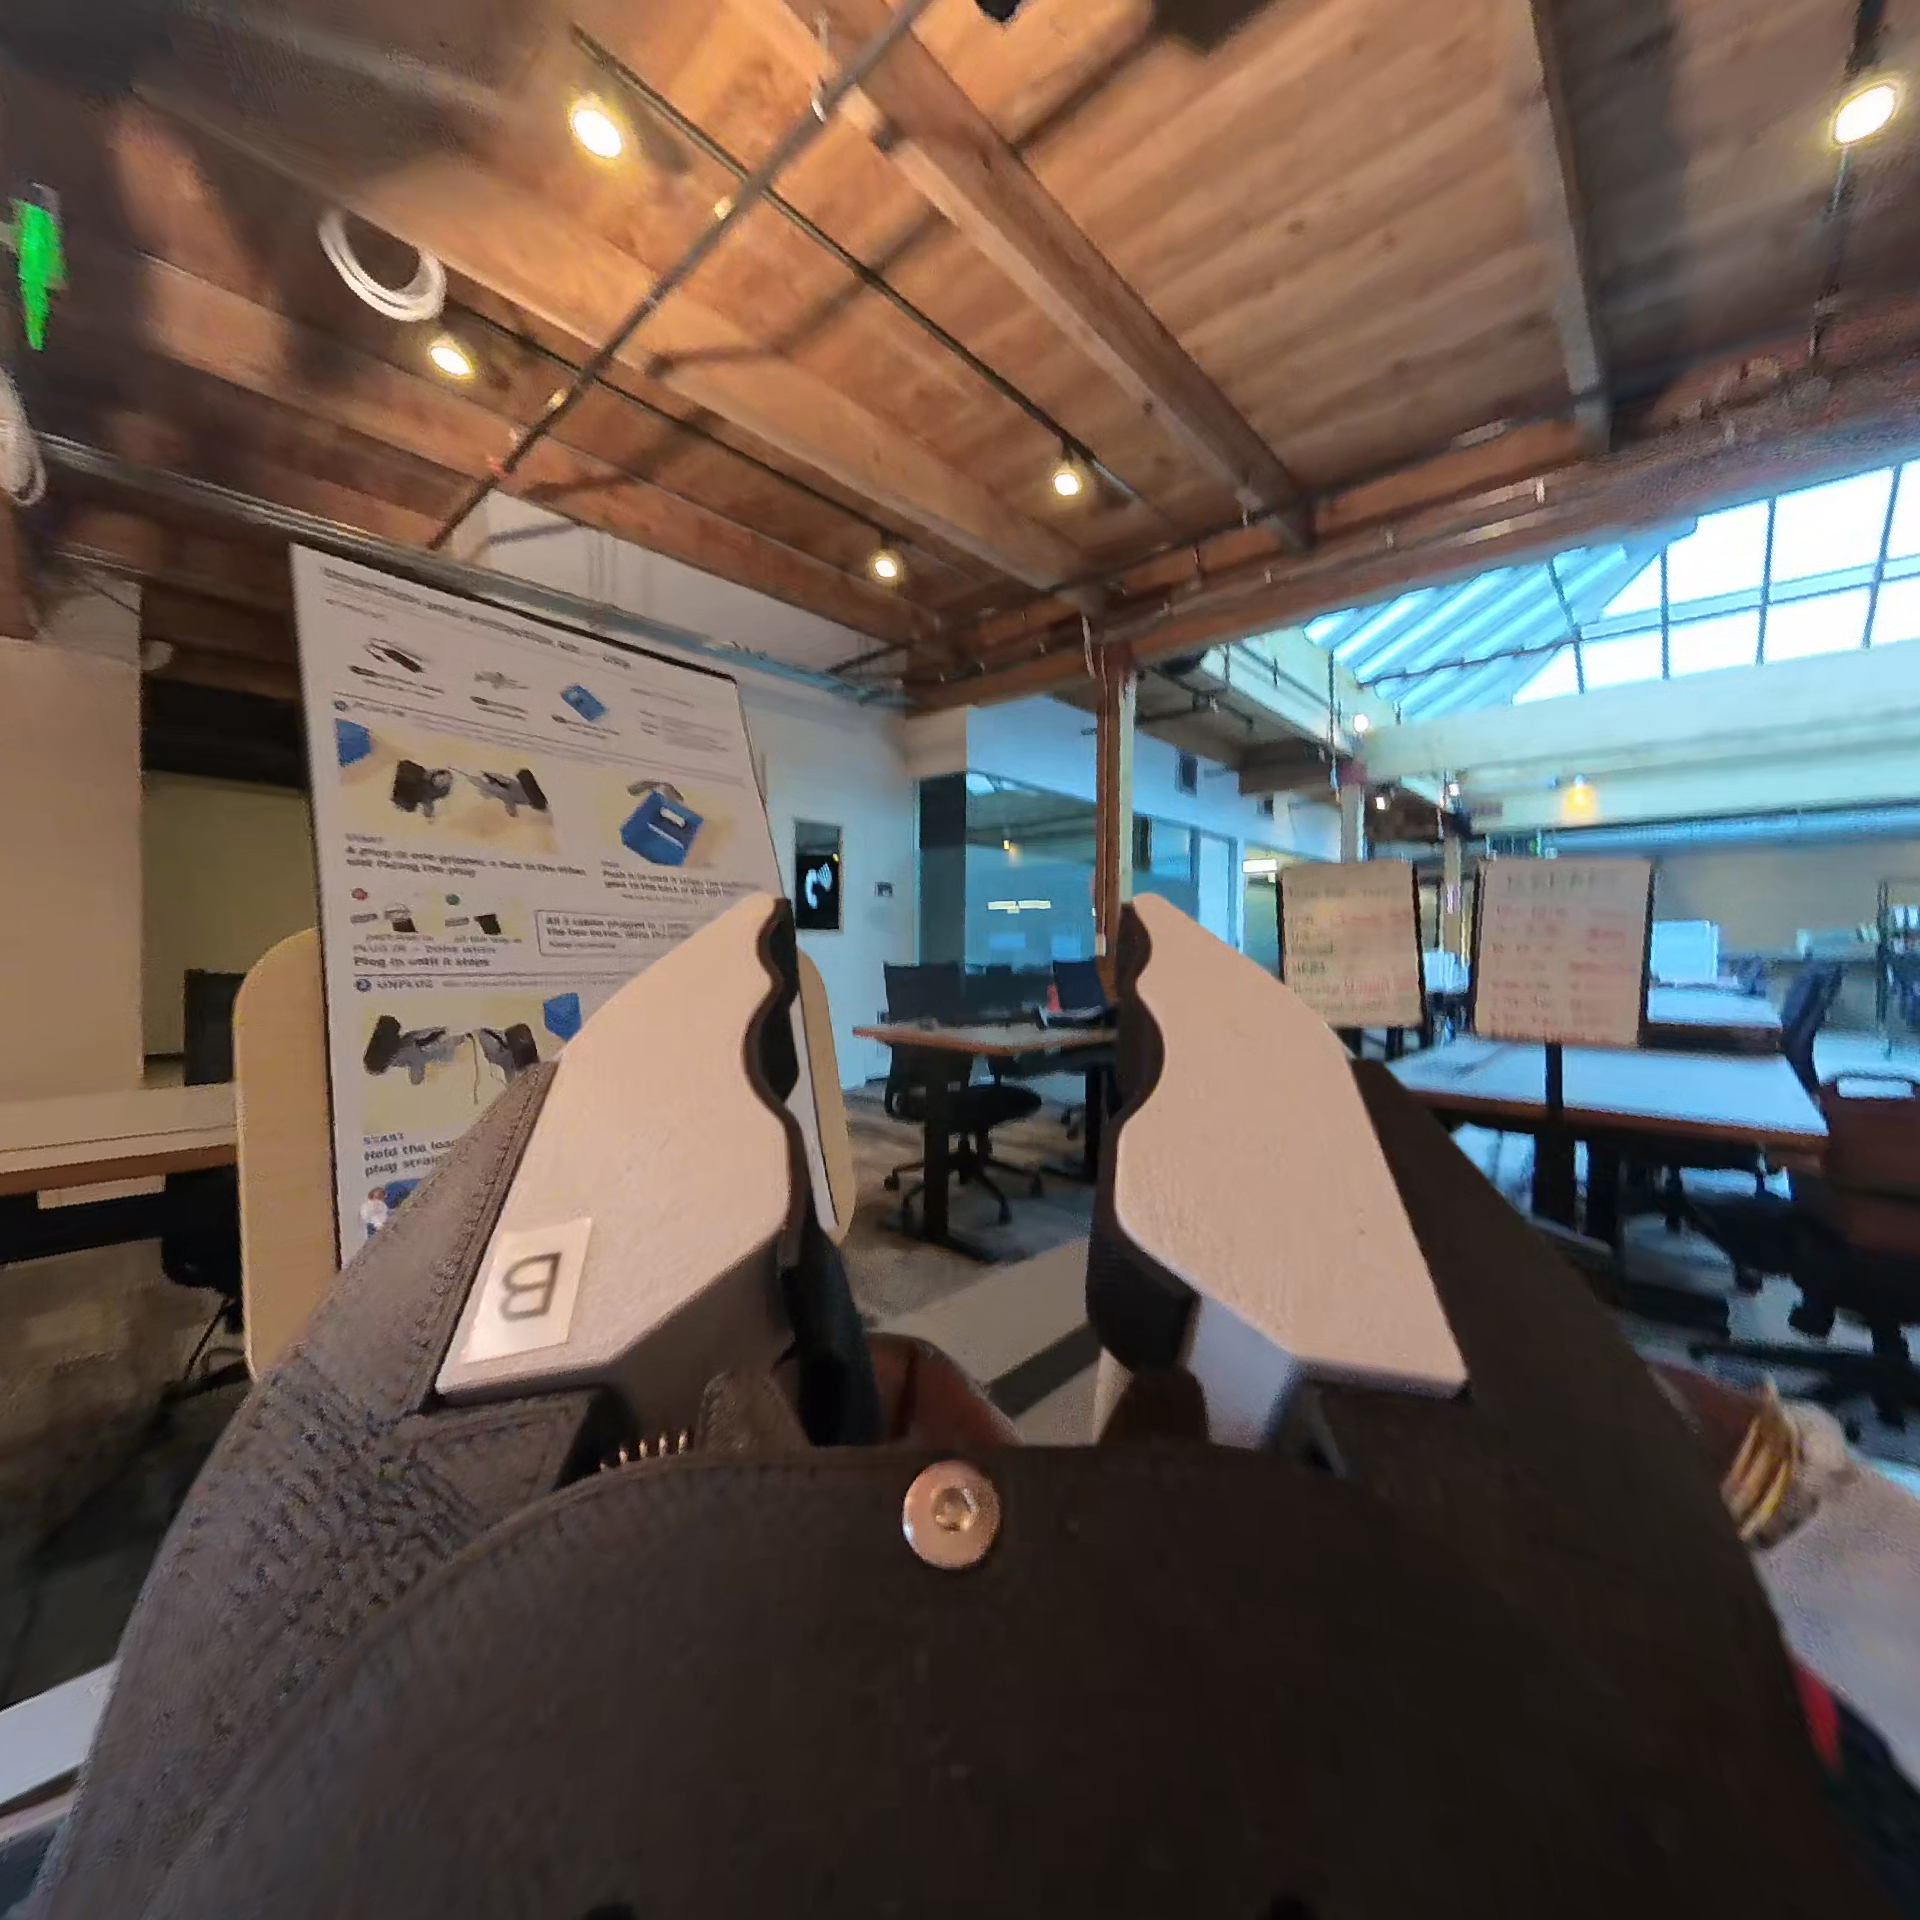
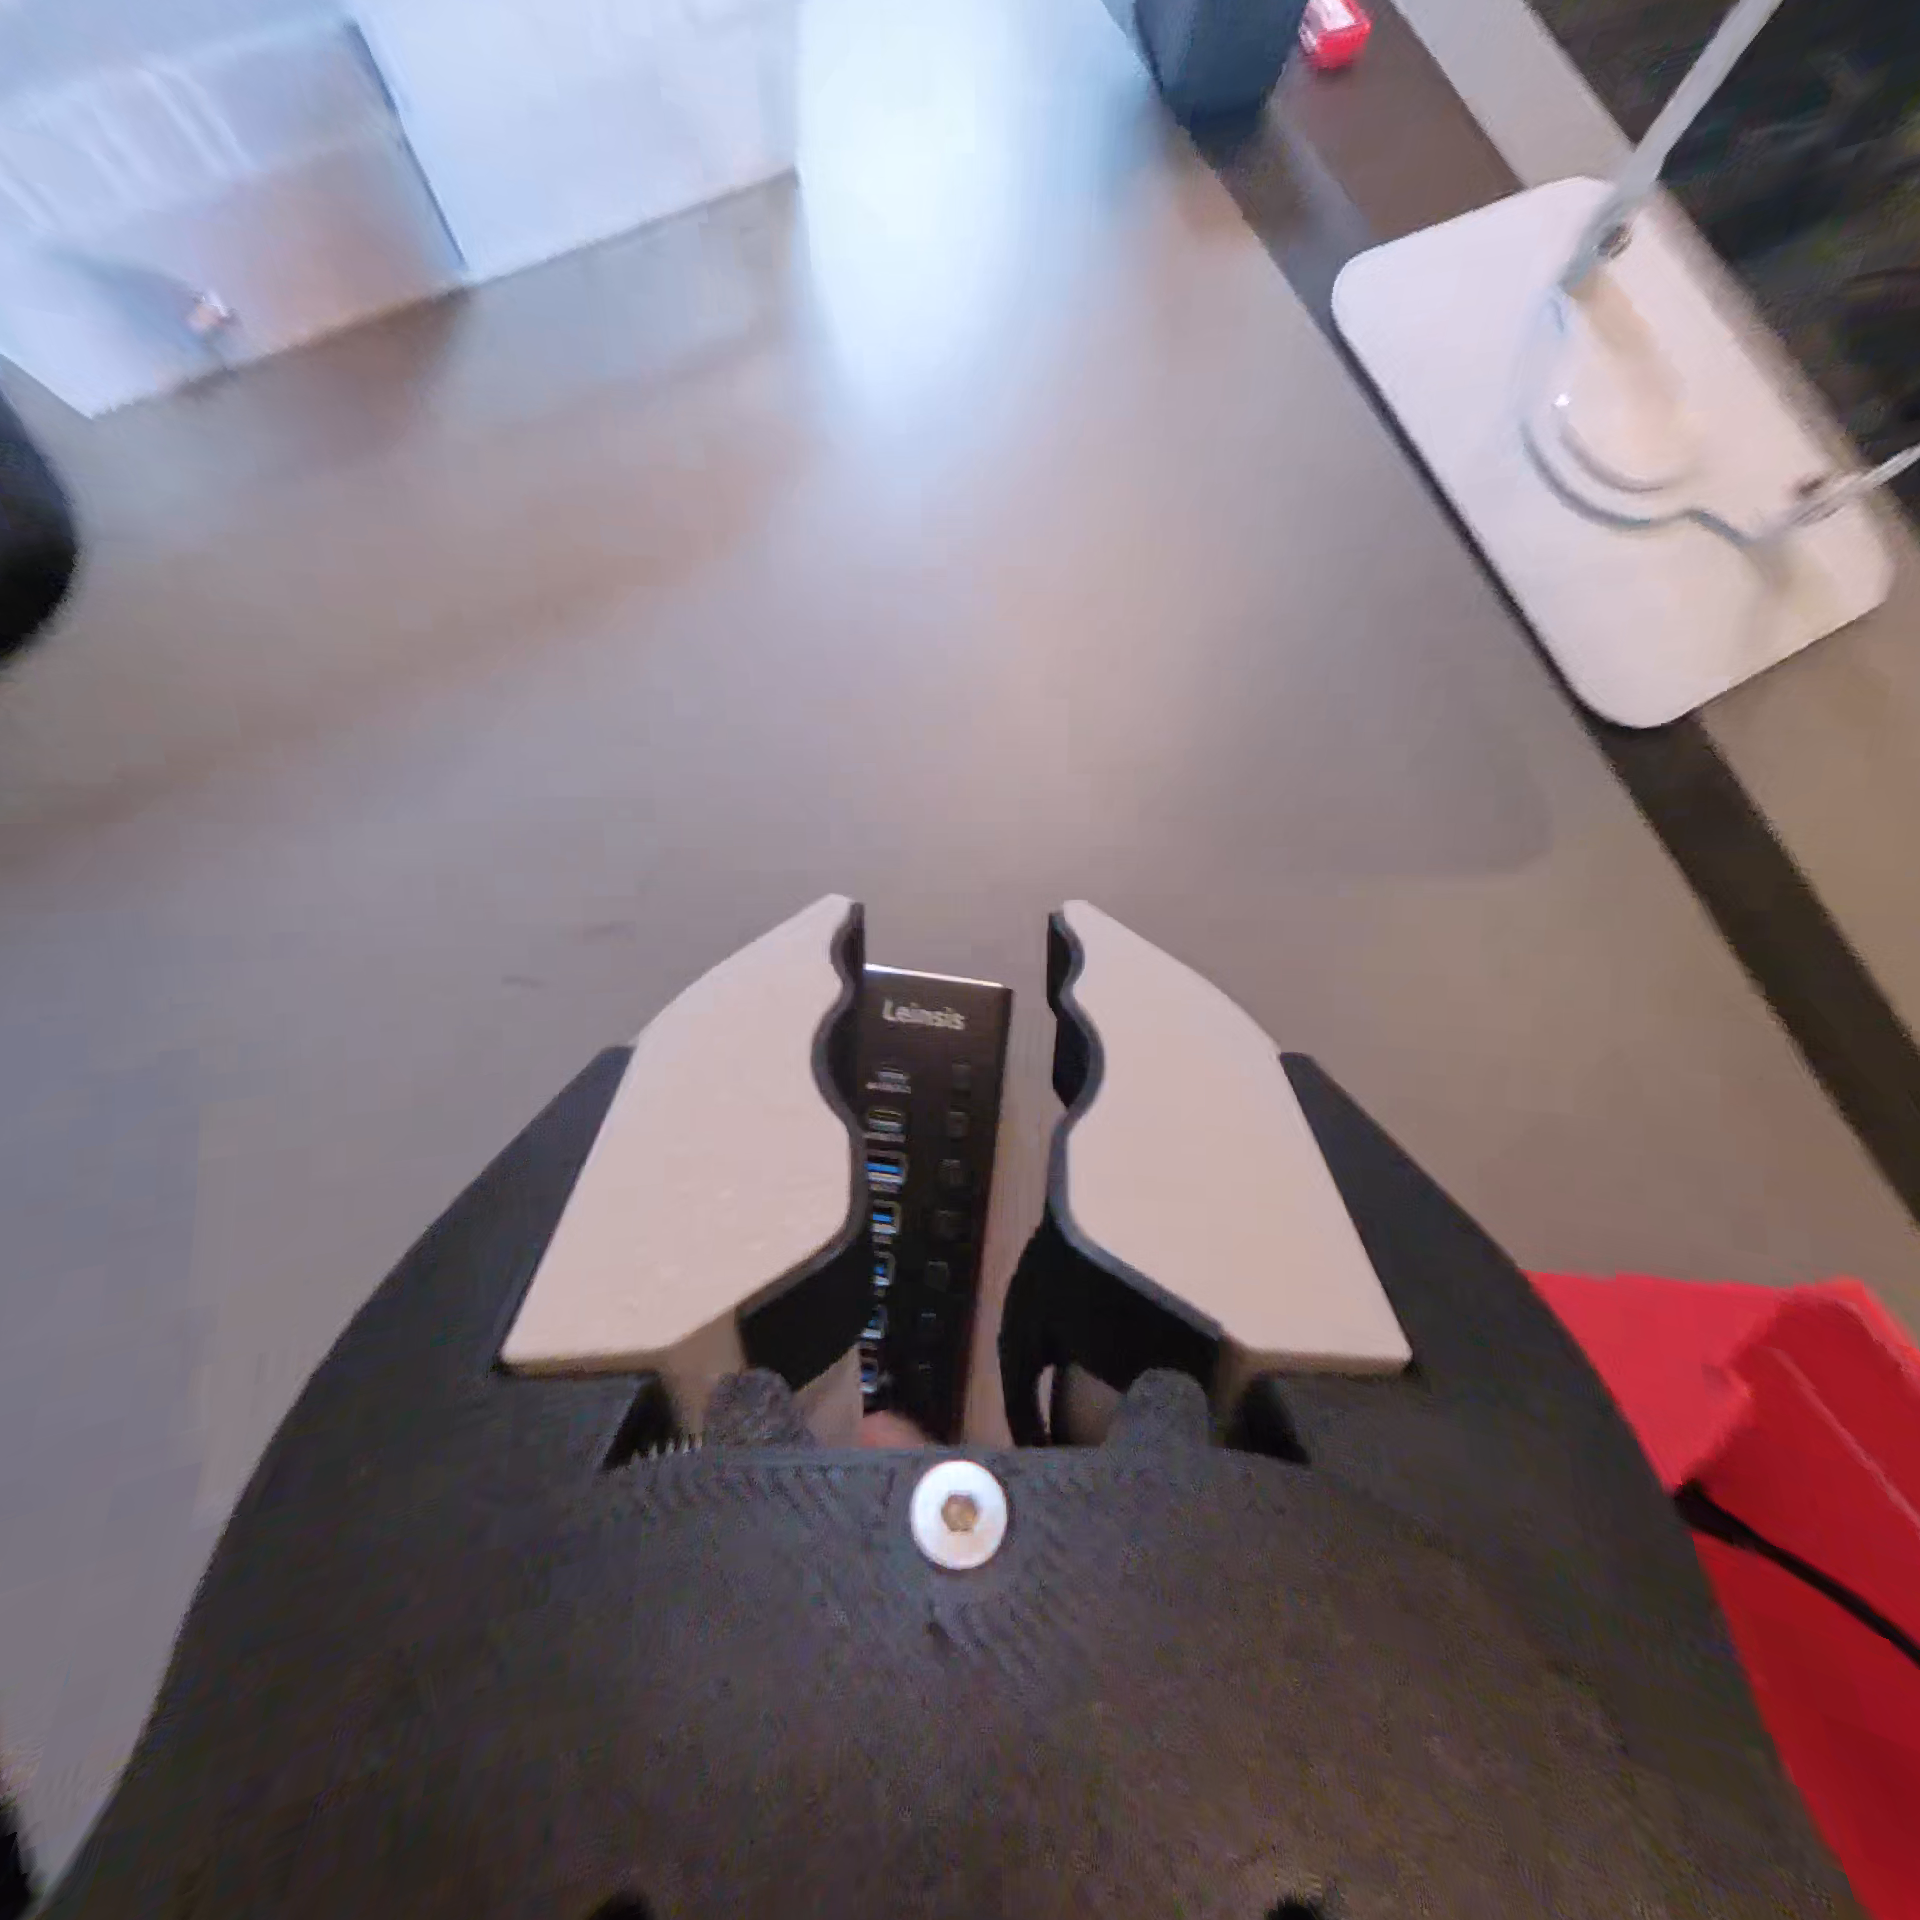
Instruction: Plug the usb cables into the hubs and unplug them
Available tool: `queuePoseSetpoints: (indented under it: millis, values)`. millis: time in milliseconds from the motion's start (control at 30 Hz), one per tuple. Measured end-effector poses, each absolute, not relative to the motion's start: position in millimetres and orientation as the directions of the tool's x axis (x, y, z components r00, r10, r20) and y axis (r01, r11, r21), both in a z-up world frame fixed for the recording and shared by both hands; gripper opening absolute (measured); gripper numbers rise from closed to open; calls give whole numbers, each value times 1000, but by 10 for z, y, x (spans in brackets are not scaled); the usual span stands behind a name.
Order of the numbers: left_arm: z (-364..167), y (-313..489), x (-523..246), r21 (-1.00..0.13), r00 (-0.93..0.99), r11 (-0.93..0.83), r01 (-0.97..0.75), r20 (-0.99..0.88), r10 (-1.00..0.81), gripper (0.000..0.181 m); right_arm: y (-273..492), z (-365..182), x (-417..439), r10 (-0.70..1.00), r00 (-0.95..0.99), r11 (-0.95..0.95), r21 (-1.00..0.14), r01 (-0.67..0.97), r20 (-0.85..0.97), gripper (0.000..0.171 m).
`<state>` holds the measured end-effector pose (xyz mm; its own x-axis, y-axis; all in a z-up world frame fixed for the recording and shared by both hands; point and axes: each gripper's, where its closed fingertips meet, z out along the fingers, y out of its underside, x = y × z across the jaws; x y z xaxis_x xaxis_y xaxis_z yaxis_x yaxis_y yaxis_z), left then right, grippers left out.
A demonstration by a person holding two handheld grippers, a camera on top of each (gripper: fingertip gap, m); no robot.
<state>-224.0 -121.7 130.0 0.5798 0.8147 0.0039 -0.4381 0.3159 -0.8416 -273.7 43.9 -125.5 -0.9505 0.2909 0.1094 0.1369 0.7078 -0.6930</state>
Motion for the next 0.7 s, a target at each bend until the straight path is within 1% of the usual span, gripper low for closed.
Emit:
queuePoseSetpoints:
  millis: [33,67,100,167,200,267,300,333,433,500,567,600,633,667,700]
  values:
    - [1265,-1177,-2259,-857,587,293,-424,-14,809,59,462,-1289,-2742,269,-947,735,-673,86,174,30]
    - [1238,-1151,-2276,-868,596,282,-408,-19,803,59,493,-1356,-2721,248,-949,773,-630,71,197,36]
    - [1222,-1141,-2290,-874,604,286,-394,-11,797,59,514,-1458,-2665,229,-960,804,-587,92,164,41]
    - [1221,-1124,-2282,-873,626,309,-376,7,780,59,583,-1717,-2562,205,-976,869,-473,145,76,67]
    - [1226,-1104,-2265,-874,638,314,-371,5,770,59,631,-1848,-2562,202,-977,897,-415,155,73,78]
    - [1225,-1088,-2242,-880,640,294,-374,-15,768,59,743,-2087,-2587,200,-976,937,-307,165,87,91]
    - [1225,-1097,-2241,-881,630,280,-381,-26,777,59,777,-2173,-2618,210,-973,944,-279,175,99,90]
    - [1223,-1110,-2246,-882,620,270,-386,-32,784,58,792,-2241,-2639,221,-970,946,-266,188,99,86]
    - [1196,-1109,-2269,-889,633,281,-362,-13,774,58,761,-2367,-2650,241,-968,938,-270,216,64,80]
    - [1181,-1090,-2284,-890,649,300,-344,6,761,58,786,-2443,-2646,238,-970,947,-236,218,59,77]
    - [1168,-1072,-2296,-891,651,300,-341,6,759,57,750,-2453,-2630,244,-969,940,-254,229,28,76]
    - [1161,-1061,-2302,-893,648,294,-340,3,761,58,738,-2459,-2604,238,-971,938,-259,229,3,70]
    - [1155,-1049,-2305,-895,647,287,-340,-2,762,58,728,-2457,-2608,238,-971,934,-274,228,2,69]
    - [1149,-1036,-2307,-897,646,281,-340,-5,763,58,720,-2449,-2622,248,-969,927,-291,236,3,61]
    - [1146,-1025,-2308,-899,645,279,-338,-6,764,58,722,-2449,-2624,260,-966,922,-298,248,-1,61]
